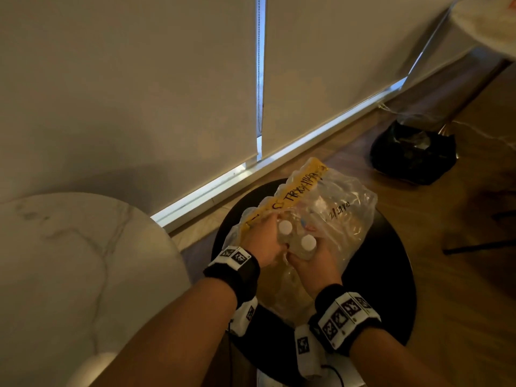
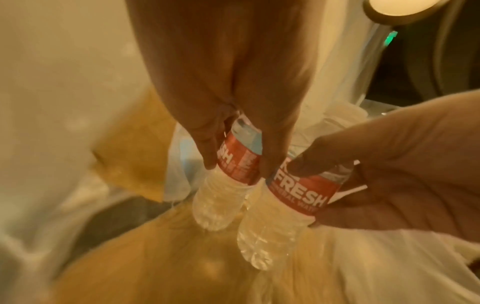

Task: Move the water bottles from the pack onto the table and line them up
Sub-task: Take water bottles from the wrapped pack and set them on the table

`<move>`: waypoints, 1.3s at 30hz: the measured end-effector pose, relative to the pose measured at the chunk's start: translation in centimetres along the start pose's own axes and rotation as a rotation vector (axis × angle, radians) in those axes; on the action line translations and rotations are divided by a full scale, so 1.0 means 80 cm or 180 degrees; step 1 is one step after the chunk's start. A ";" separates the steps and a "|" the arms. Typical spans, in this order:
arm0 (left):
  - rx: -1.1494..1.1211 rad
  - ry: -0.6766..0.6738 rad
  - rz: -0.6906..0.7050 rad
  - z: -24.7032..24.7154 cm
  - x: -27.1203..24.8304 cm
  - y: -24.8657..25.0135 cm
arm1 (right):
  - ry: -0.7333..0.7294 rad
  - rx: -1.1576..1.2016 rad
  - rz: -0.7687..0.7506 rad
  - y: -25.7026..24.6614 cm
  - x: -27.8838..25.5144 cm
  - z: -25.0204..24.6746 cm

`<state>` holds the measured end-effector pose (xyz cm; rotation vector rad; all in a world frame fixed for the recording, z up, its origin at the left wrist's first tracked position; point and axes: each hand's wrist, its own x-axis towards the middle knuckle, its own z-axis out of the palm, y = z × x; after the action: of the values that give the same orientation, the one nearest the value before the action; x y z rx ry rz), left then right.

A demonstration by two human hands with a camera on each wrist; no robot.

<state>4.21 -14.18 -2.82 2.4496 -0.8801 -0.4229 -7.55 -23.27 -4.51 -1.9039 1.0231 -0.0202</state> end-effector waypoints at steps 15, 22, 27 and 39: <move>-0.1660 0.0313 -0.0770 -0.105 -0.441 -0.072 | -0.0888 -0.0776 -0.1037 -0.077 -0.347 0.045; -0.1872 0.0695 -0.1335 -0.131 -0.687 -0.157 | -0.1551 -0.0843 -0.1011 -0.062 -0.543 0.180; -0.1685 0.1073 -0.1763 -0.160 -0.786 -0.222 | -0.1700 -0.0720 -0.0982 -0.071 -0.621 0.272; -0.1706 0.1280 -0.2050 -0.200 -0.768 -0.291 | -0.1451 -0.0595 -0.0931 -0.090 -0.629 0.342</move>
<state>-22.69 47.41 4.87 2.1322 0.1933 -0.3075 -24.57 31.09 4.70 -2.0831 0.4490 0.3366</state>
